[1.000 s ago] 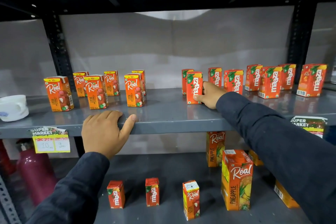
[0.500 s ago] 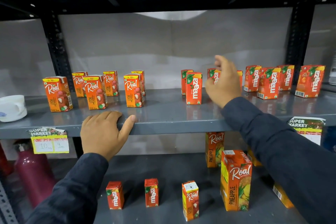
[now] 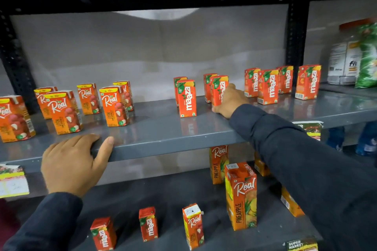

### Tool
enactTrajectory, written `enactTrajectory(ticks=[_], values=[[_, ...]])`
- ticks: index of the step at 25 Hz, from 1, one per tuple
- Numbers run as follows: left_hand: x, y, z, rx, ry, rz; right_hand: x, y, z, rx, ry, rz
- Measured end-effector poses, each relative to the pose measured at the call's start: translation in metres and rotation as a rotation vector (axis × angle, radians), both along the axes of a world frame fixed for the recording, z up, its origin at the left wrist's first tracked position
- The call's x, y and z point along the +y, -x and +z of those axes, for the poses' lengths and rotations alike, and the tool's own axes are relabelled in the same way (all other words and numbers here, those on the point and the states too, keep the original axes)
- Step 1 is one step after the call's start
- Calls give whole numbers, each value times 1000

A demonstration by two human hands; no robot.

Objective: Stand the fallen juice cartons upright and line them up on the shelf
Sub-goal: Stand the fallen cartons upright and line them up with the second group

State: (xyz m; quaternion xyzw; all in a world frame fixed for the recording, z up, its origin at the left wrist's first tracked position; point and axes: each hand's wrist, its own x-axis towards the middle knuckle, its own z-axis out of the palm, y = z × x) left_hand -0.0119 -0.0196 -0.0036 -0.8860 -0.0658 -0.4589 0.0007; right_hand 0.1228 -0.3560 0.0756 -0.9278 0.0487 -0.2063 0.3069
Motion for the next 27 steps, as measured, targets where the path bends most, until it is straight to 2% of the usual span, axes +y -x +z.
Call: enactTrajectory(ticks=[17, 27], values=[[-19, 18, 11, 68, 41, 1, -8, -17, -13, -53, -57, -81], [-13, 11, 7, 3, 11, -11, -6, -19, -13, -8, -38, -81]])
